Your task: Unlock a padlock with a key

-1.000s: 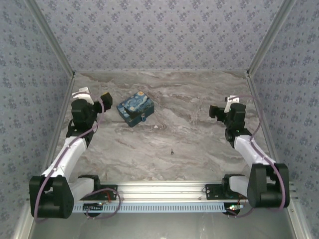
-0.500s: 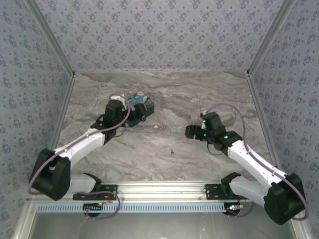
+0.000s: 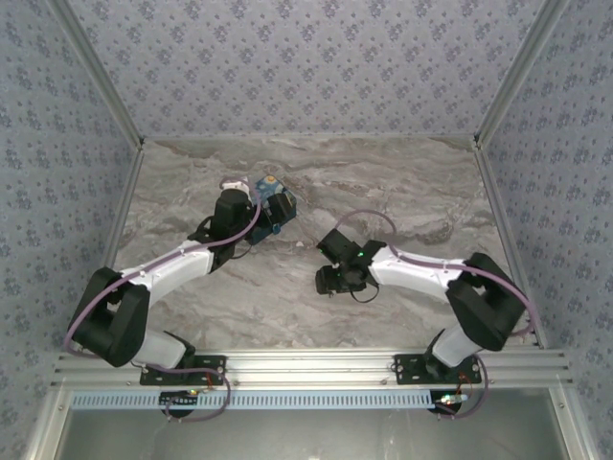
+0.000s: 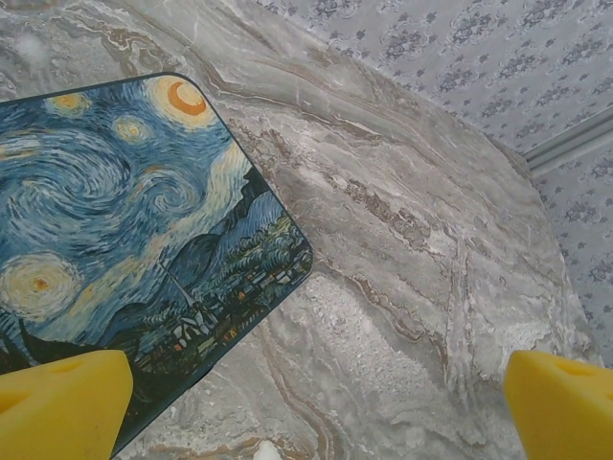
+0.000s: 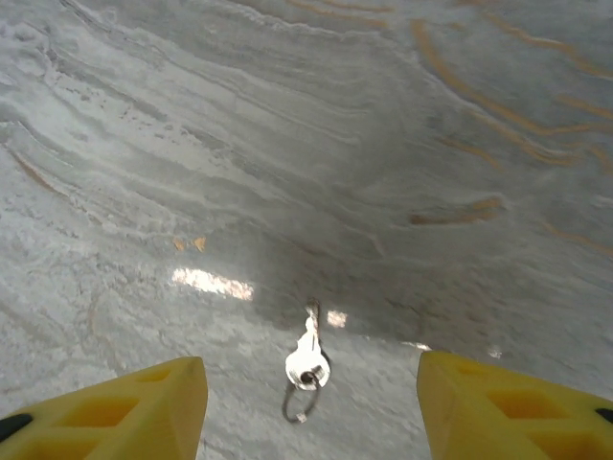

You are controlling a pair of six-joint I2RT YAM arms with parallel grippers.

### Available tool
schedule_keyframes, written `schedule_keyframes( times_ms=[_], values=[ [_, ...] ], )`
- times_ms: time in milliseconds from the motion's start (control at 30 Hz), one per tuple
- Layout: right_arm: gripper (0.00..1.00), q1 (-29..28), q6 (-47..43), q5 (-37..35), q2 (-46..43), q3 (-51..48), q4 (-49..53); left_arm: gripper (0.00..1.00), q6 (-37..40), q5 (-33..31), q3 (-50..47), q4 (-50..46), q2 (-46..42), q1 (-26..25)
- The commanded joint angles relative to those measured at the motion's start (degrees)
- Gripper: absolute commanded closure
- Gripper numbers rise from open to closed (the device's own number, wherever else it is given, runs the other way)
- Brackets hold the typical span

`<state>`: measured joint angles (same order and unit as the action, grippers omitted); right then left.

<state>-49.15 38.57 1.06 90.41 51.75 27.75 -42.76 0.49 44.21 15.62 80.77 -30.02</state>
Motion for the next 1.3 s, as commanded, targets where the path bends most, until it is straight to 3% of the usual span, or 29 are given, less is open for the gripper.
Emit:
schedule_keyframes(
  times_ms=[0, 833, 1267],
  values=[
    [0.41, -0.53, 0.69, -0.72, 2.72, 2.96, 5.41, 0.01, -0.13, -1.26, 1.15, 1.08, -1.8, -0.17],
    [0.73, -3.76, 0.54, -1.46, 9.6, 5.68, 8.96, 0.01, 1.99, -2.59, 1.44, -1.43, -2.94, -0.45],
    [1.0, -1.39, 1.14, 0.44, 4.2, 0.62, 3.08, 0.01, 2.77, -3.04, 1.06, -1.97, -4.13, -0.41]
  ],
)
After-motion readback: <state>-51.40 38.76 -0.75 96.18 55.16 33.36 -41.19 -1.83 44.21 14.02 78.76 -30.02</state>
